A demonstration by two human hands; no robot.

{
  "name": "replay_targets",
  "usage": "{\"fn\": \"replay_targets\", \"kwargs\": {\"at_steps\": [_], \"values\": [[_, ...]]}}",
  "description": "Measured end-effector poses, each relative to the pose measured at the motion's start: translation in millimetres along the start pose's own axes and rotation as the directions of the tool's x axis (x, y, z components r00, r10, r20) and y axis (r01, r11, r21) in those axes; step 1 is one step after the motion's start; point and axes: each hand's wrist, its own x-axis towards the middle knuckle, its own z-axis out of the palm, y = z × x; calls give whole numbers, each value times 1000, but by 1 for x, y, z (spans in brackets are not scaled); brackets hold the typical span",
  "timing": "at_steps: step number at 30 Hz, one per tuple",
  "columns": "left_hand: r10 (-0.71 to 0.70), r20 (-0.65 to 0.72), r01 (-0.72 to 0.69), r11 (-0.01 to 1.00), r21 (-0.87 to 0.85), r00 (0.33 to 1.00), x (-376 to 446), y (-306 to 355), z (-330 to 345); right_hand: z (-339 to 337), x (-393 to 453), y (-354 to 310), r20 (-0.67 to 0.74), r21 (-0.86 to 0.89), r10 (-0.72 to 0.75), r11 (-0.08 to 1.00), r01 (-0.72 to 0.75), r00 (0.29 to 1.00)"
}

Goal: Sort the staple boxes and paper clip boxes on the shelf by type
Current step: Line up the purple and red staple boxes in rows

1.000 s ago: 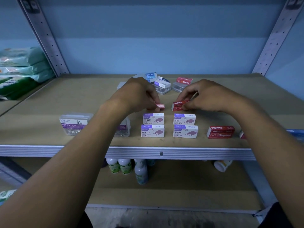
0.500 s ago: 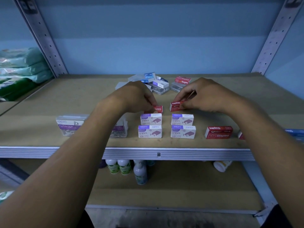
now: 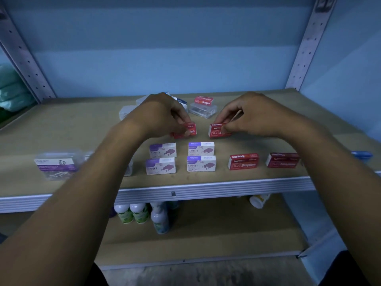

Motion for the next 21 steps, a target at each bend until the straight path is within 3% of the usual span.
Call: {"fn": "replay_targets", "kwargs": {"at_steps": [9, 21], "values": [[190, -13, -191, 981, -45, 982, 1, 49, 25, -32, -39, 22, -29, -47, 49, 998, -50, 998], [236, 114, -227, 970, -88, 965, 1, 85, 54, -48, -68, 43, -2, -21, 145, 989, -145, 989]]}}
